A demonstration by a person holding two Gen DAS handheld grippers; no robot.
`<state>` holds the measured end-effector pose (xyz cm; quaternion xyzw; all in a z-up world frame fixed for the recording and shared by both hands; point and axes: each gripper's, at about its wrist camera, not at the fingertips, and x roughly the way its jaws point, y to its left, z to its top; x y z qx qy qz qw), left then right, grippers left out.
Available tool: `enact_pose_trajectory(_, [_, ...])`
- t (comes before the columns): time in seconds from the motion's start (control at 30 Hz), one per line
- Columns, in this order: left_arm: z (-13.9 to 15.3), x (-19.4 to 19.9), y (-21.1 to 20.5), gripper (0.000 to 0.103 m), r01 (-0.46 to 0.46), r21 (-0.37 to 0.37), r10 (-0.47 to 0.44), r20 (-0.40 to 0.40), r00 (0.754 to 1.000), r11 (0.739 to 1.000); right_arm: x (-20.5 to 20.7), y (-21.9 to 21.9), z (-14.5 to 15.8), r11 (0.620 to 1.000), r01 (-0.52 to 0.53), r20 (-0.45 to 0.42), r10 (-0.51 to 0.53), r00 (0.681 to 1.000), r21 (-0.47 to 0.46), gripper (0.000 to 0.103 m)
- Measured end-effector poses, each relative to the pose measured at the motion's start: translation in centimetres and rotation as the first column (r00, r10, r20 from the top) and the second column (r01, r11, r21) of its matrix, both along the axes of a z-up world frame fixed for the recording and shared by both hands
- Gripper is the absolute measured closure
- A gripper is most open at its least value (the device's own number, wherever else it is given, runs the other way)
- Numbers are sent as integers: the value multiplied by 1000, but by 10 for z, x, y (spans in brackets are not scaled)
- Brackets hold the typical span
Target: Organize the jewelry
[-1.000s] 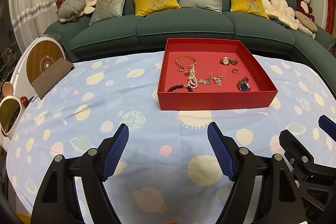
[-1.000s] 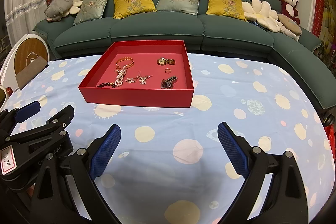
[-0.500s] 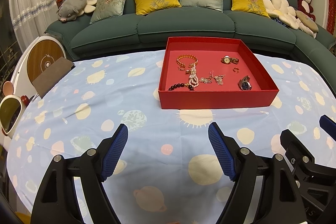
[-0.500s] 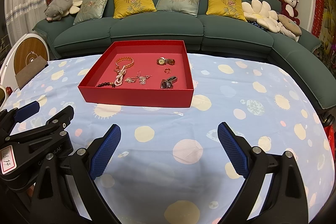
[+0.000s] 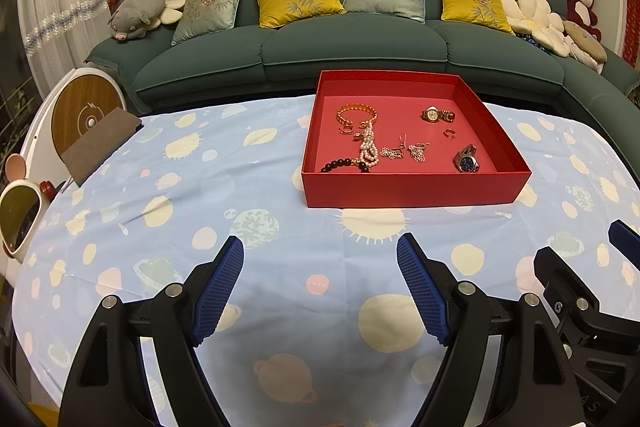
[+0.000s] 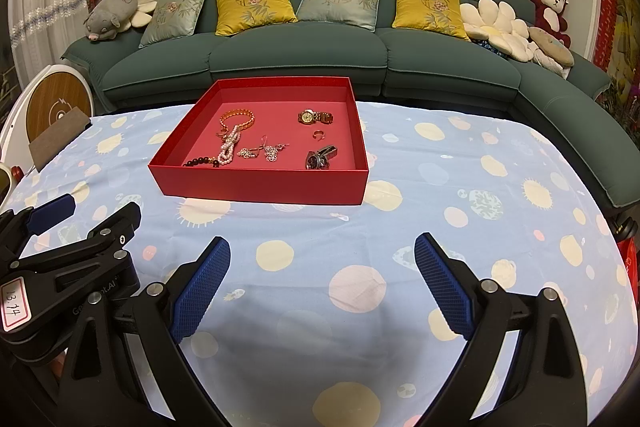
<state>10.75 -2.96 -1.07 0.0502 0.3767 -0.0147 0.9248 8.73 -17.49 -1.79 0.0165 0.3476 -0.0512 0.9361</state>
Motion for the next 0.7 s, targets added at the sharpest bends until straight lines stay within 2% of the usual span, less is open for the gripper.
enact_pose_trajectory(0.7, [2, 0, 0, 24, -3, 2, 3, 5, 1000, 1000, 0, -1, 0, 1000, 3, 4, -3, 1000, -1, 12])
